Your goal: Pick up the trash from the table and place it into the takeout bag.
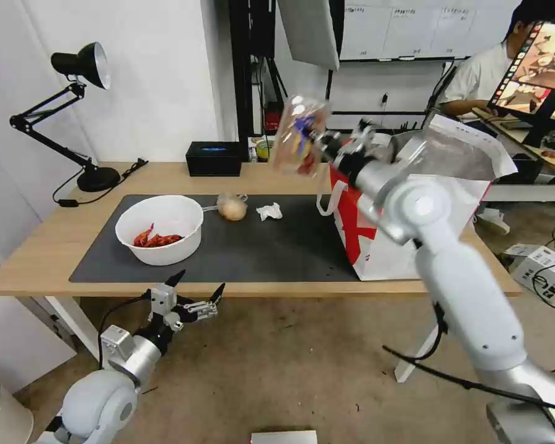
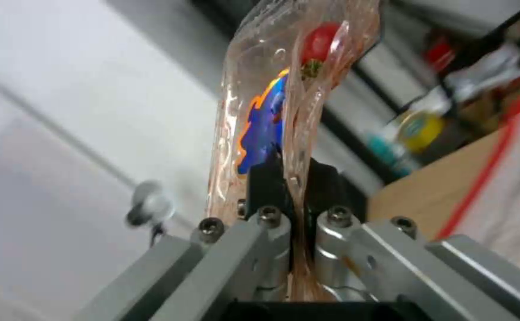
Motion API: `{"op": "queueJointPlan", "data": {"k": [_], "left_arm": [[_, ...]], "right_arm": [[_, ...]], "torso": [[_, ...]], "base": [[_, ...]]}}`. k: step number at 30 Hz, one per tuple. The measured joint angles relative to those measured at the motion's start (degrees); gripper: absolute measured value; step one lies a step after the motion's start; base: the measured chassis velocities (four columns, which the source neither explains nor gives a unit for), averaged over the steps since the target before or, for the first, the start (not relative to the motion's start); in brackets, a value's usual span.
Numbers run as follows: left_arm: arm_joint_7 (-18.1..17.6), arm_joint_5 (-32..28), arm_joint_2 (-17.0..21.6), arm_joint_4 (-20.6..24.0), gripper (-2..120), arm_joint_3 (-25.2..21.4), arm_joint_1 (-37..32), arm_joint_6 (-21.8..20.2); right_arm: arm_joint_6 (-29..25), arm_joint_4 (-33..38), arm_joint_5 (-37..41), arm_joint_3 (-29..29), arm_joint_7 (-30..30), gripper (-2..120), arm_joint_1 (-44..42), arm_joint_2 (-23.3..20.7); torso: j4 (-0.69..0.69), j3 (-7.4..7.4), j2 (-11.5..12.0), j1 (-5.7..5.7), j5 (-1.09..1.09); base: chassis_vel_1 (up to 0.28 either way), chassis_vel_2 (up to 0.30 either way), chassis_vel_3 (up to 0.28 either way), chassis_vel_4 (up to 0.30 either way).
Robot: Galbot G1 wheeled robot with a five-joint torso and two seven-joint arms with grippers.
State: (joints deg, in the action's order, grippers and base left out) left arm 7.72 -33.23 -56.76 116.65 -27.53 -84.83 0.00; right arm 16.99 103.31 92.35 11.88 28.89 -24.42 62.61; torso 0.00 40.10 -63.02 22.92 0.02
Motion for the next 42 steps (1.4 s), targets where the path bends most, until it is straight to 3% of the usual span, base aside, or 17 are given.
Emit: {"op": "queueJointPlan", "data": {"k": [10,17,24,32,34,36,40,42], "left_arm": [[0.04,-0.26,0.29,-0.7,104,1.27,1.66,0.25],[-0.01,-0.39,0.44,-1.1,100,2.96,3.6,0.25],[-0.11,-0.49,0.76,-1.2,100,4.0,4.53,0.24],[-0.1,-0.18,1.04,-1.2,100,3.97,4.34,0.25],[-0.09,-0.1,1.03,-1.22,100,3.94,4.37,0.25],[-0.09,-0.06,1.08,-1.33,100,3.96,4.65,0.25],[-0.09,-0.06,1.15,-1.45,100,4.09,4.89,0.24],[-0.1,-0.05,1.13,-1.5,100,4.26,5.11,0.22]], "right_arm": [[-1.21,-1.42,-1.35,3.33,1.06,0,1.09,-5.95],[-0.08,-1.14,-8.56,4.63,-1.65,0,-1.51,-11.66],[0.05,-0.27,-15.73,4.49,-4.88,0,-5.15,-12.04],[0.22,-0.2,-17.04,4.43,-5.42,0,-7.13,-11.17],[0.32,-0.19,-16.79,4.44,-5.41,5,-7.33,-10.99],[0.61,-0.2,-15.5,4.59,-5.17,17,-7.5,-10.67],[1.01,-0.27,-14.57,4.79,-4.86,25,-7.57,-10.36],[1.39,-0.26,-14.15,4.97,-4.56,36,-7.91,-9.87]], "torso": [[0.01,0.0,0.0,0.0,0.0],[-0.01,0.0,0.0,0.0,0.0],[0.0,0.0,0.0,0.0,-0.02],[0.0,0.0,0.0,0.0,-0.01],[0.0,0.0,0.0,0.0,-0.02],[0.0,0.0,0.0,0.0,-0.02],[0.0,0.0,0.0,0.0,-0.02],[0.0,0.0,0.0,0.0,-0.02]], "base": [[0.0,0.0,0.0,0.0],[0.0,0.0,0.0,0.0],[0.0,0.0,0.0,0.0],[0.0,0.0,0.0,0.0],[0.0,0.0,0.0,0.0],[0.0,0.0,0.0,0.0],[0.0,0.0,0.0,0.0],[0.0,0.0,0.0,0.0]]}}
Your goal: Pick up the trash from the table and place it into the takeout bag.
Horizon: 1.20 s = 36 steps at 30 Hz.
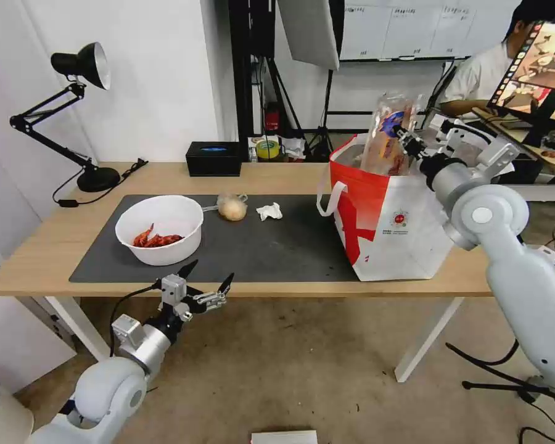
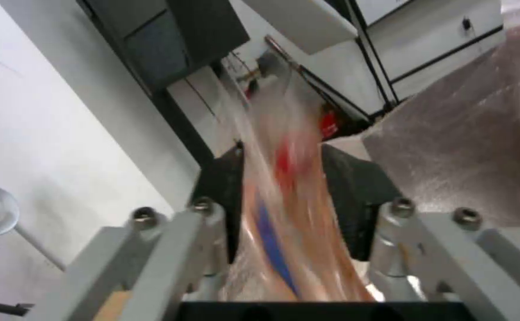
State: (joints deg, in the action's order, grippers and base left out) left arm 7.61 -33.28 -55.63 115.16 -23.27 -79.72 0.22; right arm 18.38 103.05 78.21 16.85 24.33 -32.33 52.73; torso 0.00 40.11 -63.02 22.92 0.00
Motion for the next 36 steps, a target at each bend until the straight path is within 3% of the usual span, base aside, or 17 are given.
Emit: {"op": "queueJointPlan", "data": {"k": [17,31,34,36], "left_arm": [[-0.24,-0.12,-0.02,0.07,100,0.42,0.19,-0.17],[-0.27,-0.07,-0.74,0.54,100,-1.27,-1.52,0.47],[-0.27,-0.04,-0.94,0.56,100,-1.7,-1.91,0.83],[-0.27,0.01,-1.1,0.66,100,-2.35,-2.28,1.07]], "right_arm": [[0.56,1.55,0.96,-0.46,-2.24,98,0.34,0.0],[-0.09,7.67,3.08,-1.73,-7.88,100,0.12,-1.77],[-0.09,9.04,1.55,-2.35,-9.5,100,-0.96,-2.34],[-0.28,10.34,-3.46,-3.1,-12.85,100,-3.09,-3.13]], "torso": [[0.0,0.0,0.0,0.0,0.0],[0.0,0.0,0.0,0.0,0.0],[0.01,0.0,0.0,0.0,-0.01],[0.0,0.0,0.0,0.0,0.0]], "base": [[0.0,0.0,0.0,0.0],[0.0,0.0,0.0,0.0],[0.0,0.0,0.0,0.0],[0.0,0.0,0.0,0.0]]}}
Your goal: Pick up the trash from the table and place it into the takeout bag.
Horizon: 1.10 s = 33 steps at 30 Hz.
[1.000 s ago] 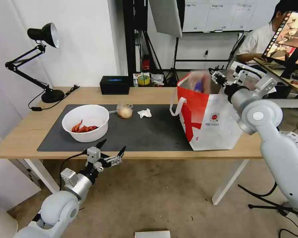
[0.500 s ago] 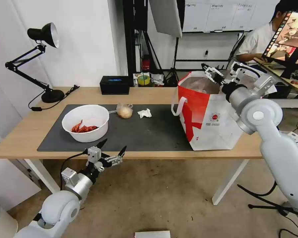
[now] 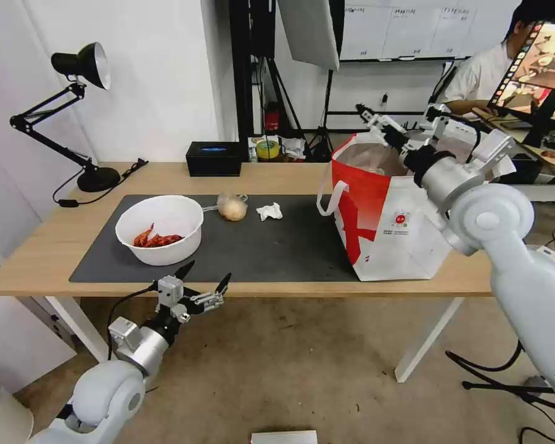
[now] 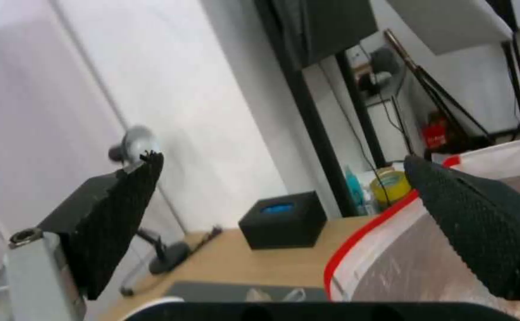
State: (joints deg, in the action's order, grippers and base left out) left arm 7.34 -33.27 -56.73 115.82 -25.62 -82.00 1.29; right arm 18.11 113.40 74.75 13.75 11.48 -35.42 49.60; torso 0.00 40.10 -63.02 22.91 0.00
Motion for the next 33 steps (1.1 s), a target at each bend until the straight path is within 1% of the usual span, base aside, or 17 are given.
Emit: {"op": "queueJointPlan", "data": {"k": [1,2,4,5,7,8,11,13,15,16,18,19,22,23,25,30,33], "left_arm": [[0.0,0.01,-0.01,0.03,100,-0.21,-0.09,0.1],[0.0,0.01,-0.01,0.03,100,-0.21,-0.09,0.1],[0.01,0.1,0.0,0.09,100,-0.8,-0.39,0.29],[0.01,0.1,0.0,0.09,100,-0.8,-0.39,0.29],[0.01,0.26,-0.06,0.09,100,-1.17,-0.58,0.47],[0.01,0.26,-0.06,0.09,100,-1.17,-0.58,0.47],[-0.04,0.95,-0.37,-0.08,100,-1.37,-0.71,0.78],[-0.23,1.18,-0.51,-0.15,100,-1.37,-0.7,0.98],[-1.22,1.28,-0.57,-0.16,100,-1.17,-0.7,1.5],[-1.22,1.28,-0.57,-0.16,100,-1.17,-0.7,1.5],[-1.66,1.43,-0.57,-0.2,100,-1.29,-0.94,1.86],[-1.66,1.43,-0.57,-0.2,100,-1.29,-0.94,1.86],[-1.95,1.51,-0.56,-0.24,100,-2.22,-1.62,2.13],[-1.95,1.51,-0.56,-0.24,100,-2.22,-1.62,2.13],[-2.07,1.66,-0.78,-0.27,100,-2.83,-2.09,2.28],[-2.74,2.47,-1.18,-0.7,100,-3.47,-2.64,2.41],[-3.29,2.91,-1.5,-1.17,100,-4.38,-3.31,2.85]], "right_arm": [[-0.92,0.44,-3.31,-0.31,-1.58,100,-1.11,-0.36],[-0.92,0.44,-3.31,-0.31,-1.58,100,-1.11,-0.36],[-3.74,1.46,-10.95,-0.9,-5.9,100,-4.1,-1.15],[-3.74,1.46,-10.95,-0.9,-5.9,100,-4.1,-1.15],[-6.13,2.77,-16.18,-0.98,-9.05,100,-7.07,-1.9],[-6.13,2.77,-16.18,-0.98,-9.05,100,-7.07,-1.9],[-8.65,4.63,-20.78,-0.68,-11.81,100,-11.68,-2.71],[-9.35,5.31,-22.1,-0.18,-12.48,100,-13.82,-2.82],[-10.45,6.57,-23.73,0.81,-12.75,100,-18.1,-2.72],[-10.45,6.57,-23.73,0.81,-12.75,100,-18.1,-2.72],[-11.26,7.85,-25.05,1.88,-12.8,100,-23.08,-2.24],[-11.26,7.85,-25.05,1.88,-12.8,100,-23.08,-2.24],[-12.47,8.97,-27.89,3.56,-12.97,100,-30.06,-0.66],[-12.47,8.97,-27.89,3.56,-12.97,100,-30.06,-0.66],[-13.76,9.13,-30.18,4.13,-12.97,100,-34.26,0.95],[-15.81,8.92,-33.37,4.24,-12.4,100,-38.0,3.55],[-17.61,8.69,-35.59,4.24,-10.52,100,-40.93,5.8]], "torso": [[0.0,0.0,0.0,0.0,-0.01],[0.0,0.0,0.0,0.0,-0.01],[0.0,0.0,0.0,0.0,0.0],[0.0,0.0,0.0,0.0,0.0],[0.0,0.0,0.0,0.0,-0.01],[0.0,0.0,0.0,0.0,-0.01],[0.0,0.0,0.0,0.0,0.0],[-0.01,0.0,0.0,0.0,-0.01],[-0.01,0.0,0.0,0.0,0.0],[-0.01,0.0,0.0,0.0,0.0],[-0.01,0.0,-0.01,0.0,0.0],[-0.01,0.0,-0.01,0.0,0.0],[0.0,0.0,0.0,0.0,0.0],[0.0,0.0,0.0,0.0,0.0],[-0.01,0.0,0.0,0.0,0.0],[0.0,0.0,-0.01,0.0,-0.01],[0.0,0.0,0.0,0.0,-0.01]], "base": [[0.0,0.0,0.0,0.0],[0.0,0.0,0.0,0.0],[0.0,0.0,0.0,0.0],[0.0,0.0,0.0,0.0],[0.0,0.0,0.0,0.0],[0.0,0.0,0.0,0.0],[0.0,0.0,0.0,0.0],[0.0,0.0,0.0,0.0],[0.0,0.0,0.0,0.0],[0.0,0.0,0.0,0.0],[0.0,0.0,0.0,0.0],[0.0,0.0,0.0,0.0],[0.0,0.0,0.0,0.0],[0.0,0.0,0.0,0.0],[0.0,0.0,0.0,0.0],[0.0,0.0,0.0,0.0],[0.0,0.0,0.0,0.0]]}}
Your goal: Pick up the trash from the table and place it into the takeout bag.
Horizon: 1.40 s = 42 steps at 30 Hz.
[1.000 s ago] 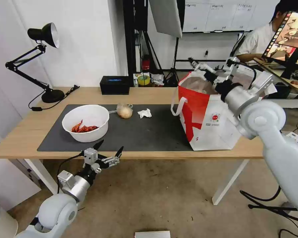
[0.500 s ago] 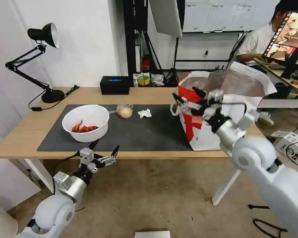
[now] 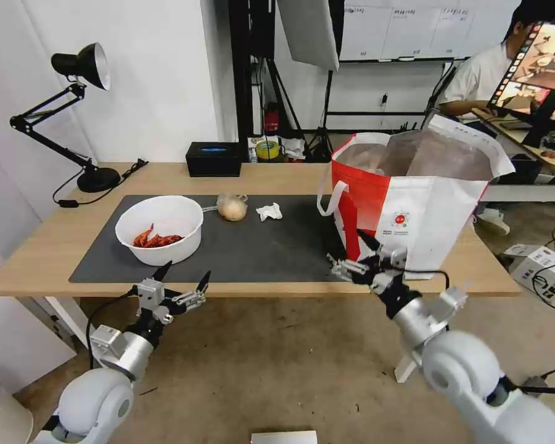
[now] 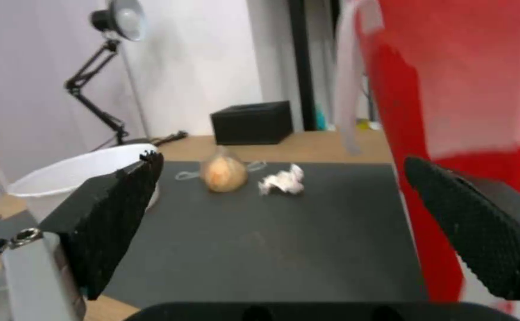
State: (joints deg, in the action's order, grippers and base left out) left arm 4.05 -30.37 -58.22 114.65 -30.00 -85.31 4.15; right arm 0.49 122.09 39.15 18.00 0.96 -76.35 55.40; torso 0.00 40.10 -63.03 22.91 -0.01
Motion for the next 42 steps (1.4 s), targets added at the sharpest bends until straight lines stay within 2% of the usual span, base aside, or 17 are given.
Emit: {"op": "queueJointPlan", "data": {"k": [16,25,42], "left_arm": [[-0.33,0.79,-0.31,-2.35,100,-2.82,-3.01,1.18],[-0.21,2.27,-2.7,-3.78,100,-3.52,-5.15,2.87],[-0.05,2.83,-4.37,-4.16,100,-4.25,-5.71,3.2]], "right_arm": [[-6.78,-2.7,-8.97,-0.44,4.78,100,-10.26,6.91],[-7.66,-4.3,-9.39,-0.45,6.93,100,-11.63,6.83],[-7.3,-5.58,-8.99,-2.02,7.26,100,-10.77,6.92]], "torso": [[0.0,0.0,0.0,0.0,0.01],[0.0,0.0,0.0,0.0,0.01],[0.0,0.0,0.01,0.0,0.01]], "base": [[0.0,0.0,0.0,0.0],[0.0,0.0,0.0,0.0],[0.0,0.0,0.0,0.0]]}}
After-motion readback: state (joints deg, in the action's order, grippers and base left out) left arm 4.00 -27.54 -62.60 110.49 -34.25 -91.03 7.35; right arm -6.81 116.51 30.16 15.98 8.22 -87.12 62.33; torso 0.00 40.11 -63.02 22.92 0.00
